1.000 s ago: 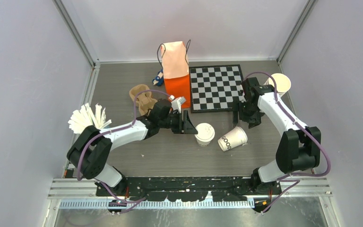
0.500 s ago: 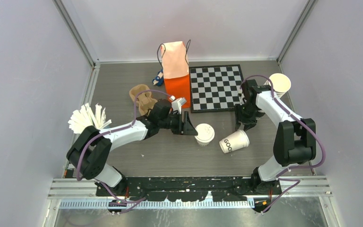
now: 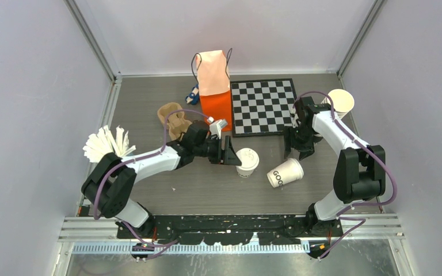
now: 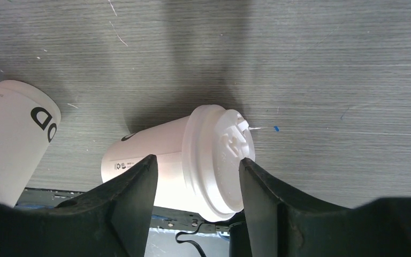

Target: Pack the takeout coffee

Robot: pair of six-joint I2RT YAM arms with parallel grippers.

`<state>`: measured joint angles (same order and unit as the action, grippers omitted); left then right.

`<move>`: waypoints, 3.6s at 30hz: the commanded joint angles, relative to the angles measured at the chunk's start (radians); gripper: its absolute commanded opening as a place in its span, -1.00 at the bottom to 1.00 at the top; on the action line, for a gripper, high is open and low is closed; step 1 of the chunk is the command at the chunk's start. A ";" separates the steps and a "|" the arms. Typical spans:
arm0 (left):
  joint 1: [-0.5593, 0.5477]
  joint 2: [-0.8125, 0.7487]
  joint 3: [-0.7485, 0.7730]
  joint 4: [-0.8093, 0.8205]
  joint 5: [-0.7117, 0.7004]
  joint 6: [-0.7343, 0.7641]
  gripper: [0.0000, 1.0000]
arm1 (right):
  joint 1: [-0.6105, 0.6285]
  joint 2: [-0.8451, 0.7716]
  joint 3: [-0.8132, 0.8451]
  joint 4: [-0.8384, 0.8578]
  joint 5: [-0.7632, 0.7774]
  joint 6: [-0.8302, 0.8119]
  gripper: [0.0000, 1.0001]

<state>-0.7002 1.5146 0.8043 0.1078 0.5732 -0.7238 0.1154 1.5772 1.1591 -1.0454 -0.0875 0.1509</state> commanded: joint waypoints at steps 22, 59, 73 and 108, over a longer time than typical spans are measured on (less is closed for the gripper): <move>-0.004 -0.065 0.040 -0.067 -0.004 0.067 0.27 | -0.008 -0.019 0.034 -0.083 -0.020 0.003 -0.34; -0.004 -0.239 -0.055 -0.092 -0.079 0.054 0.26 | 0.360 -0.003 0.123 -0.219 1.053 0.191 -0.45; -0.004 -0.259 -0.065 -0.105 -0.090 0.059 0.26 | 0.362 0.136 0.083 -0.170 1.104 0.237 -0.44; -0.005 -0.094 -0.081 0.118 -0.039 -0.065 0.20 | 0.362 -0.359 0.045 0.249 -0.008 0.300 0.49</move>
<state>-0.7002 1.3849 0.7162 0.1093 0.4995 -0.7544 0.4725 1.2778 1.2957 -1.0340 0.2211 0.3626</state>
